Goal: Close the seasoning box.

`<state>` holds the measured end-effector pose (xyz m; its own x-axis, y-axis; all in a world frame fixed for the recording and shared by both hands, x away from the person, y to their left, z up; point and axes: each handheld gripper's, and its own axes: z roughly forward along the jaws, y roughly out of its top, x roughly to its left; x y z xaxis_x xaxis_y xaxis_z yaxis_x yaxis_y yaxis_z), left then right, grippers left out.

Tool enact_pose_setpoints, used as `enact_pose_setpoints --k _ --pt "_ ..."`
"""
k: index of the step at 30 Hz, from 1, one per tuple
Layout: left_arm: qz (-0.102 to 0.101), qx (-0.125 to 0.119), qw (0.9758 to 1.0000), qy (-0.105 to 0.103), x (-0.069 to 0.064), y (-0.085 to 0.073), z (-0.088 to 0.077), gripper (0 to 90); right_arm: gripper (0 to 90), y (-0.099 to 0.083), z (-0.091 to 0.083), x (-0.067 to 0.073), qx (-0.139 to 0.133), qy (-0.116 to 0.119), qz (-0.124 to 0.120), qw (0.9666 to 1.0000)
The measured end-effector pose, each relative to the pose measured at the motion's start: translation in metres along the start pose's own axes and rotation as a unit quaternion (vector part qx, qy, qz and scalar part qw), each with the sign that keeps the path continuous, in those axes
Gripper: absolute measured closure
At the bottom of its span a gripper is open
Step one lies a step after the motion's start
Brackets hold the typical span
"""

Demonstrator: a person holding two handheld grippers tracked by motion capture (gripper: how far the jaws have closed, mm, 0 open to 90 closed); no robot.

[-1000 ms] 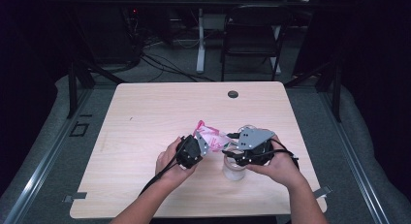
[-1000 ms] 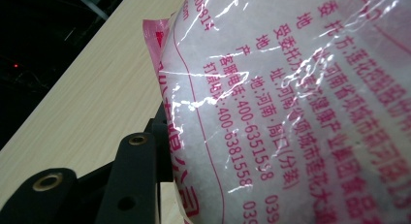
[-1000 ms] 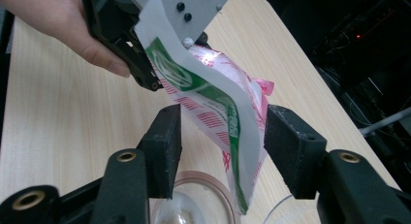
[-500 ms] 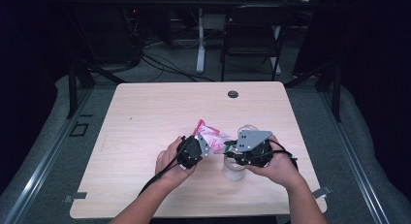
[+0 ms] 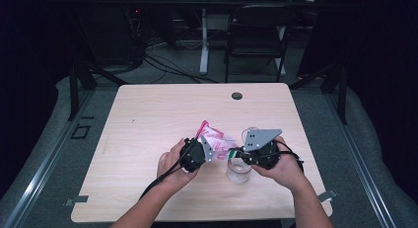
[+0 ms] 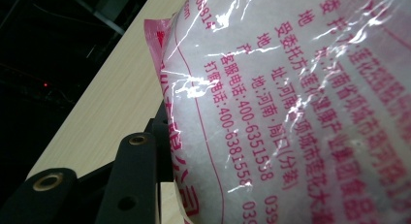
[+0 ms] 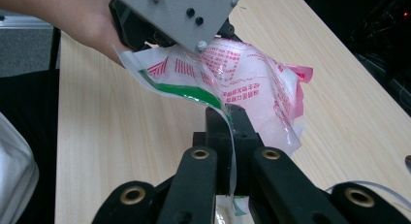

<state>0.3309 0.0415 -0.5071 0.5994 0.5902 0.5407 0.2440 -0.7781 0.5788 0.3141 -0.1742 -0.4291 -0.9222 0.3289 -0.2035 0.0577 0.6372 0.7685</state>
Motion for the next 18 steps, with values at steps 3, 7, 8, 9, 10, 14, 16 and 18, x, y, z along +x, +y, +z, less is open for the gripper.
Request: enact_pose_setpoints --k 3,7,8,9,10,14,16,18 --pt "0.004 -0.002 1.0 -0.002 0.0001 -0.0002 -0.0004 57.8 90.0 -0.0004 -0.0002 -0.0005 0.001 0.001 0.006 1.0" --pt "0.015 -0.005 0.9999 0.005 -0.0014 -0.0007 -0.0026 57.8 90.0 -0.0011 -0.001 -0.0021 -0.003 0.007 0.019 0.9998" --pt "0.019 -0.006 0.9998 0.006 -0.0016 -0.0008 -0.0029 57.9 90.0 -0.0014 -0.0012 -0.0026 -0.003 0.008 0.021 0.9997" --pt "0.019 -0.007 0.9998 0.007 -0.0022 -0.0011 -0.003 57.8 90.0 -0.0017 -0.0013 -0.0034 -0.003 0.01 0.025 0.9996" --pt "0.02 -0.008 0.9997 0.008 -0.0025 -0.0012 -0.0031 57.8 90.0 -0.002 -0.0015 -0.0039 -0.002 0.01 0.029 0.9995" --pt "0.022 -0.012 0.9996 0.012 -0.0027 -0.0012 -0.0036 57.9 90.0 -0.0036 -0.0013 -0.0071 -0.006 0.014 0.046 0.9988" --pt "0.025 -0.014 0.9995 0.014 -0.0031 -0.001 -0.0042 58.0 90.0 -0.0044 -0.0016 -0.0085 -0.009 0.016 0.056 0.9983" --pt "0.03 -0.014 0.9993 0.015 -0.0031 -0.0004 -0.0051 58.0 90.0 -0.0051 -0.0021 -0.01 -0.01 0.017 0.063 0.9978"
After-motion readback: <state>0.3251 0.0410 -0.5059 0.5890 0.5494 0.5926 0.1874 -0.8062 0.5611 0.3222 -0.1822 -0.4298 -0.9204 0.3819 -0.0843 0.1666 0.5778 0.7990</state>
